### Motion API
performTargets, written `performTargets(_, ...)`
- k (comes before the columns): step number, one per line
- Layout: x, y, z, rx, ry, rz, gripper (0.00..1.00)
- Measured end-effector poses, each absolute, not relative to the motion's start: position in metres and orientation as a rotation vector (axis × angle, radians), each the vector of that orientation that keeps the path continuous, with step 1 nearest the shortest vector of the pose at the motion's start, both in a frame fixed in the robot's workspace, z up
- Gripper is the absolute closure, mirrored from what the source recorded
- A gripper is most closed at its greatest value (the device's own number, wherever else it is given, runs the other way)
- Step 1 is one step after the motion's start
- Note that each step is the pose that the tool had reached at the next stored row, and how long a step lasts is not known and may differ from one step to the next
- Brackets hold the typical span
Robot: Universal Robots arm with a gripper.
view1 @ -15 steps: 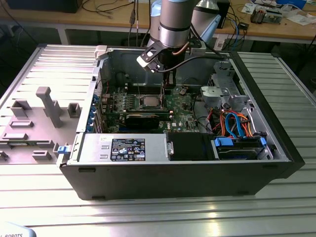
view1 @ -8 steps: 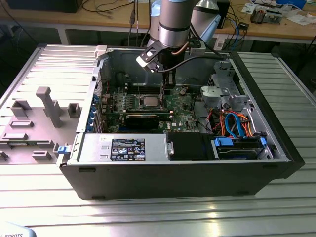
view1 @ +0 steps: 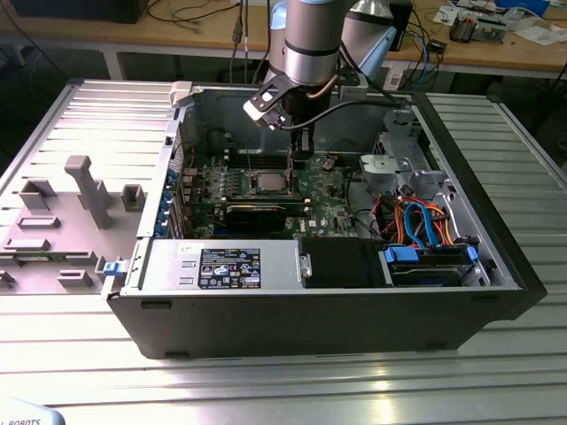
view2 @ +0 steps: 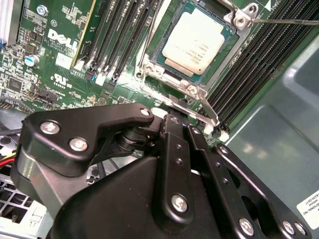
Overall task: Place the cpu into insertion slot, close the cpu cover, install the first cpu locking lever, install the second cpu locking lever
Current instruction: 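Close the cpu cover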
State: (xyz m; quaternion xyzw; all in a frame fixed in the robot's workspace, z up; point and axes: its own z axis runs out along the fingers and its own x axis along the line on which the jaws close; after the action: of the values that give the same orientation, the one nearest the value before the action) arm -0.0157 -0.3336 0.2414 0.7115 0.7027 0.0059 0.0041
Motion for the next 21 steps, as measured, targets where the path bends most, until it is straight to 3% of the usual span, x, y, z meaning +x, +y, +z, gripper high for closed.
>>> performTargets(21,-0.0213,-0.3337,0.2411,2.229,2.202,0.019,0.89)
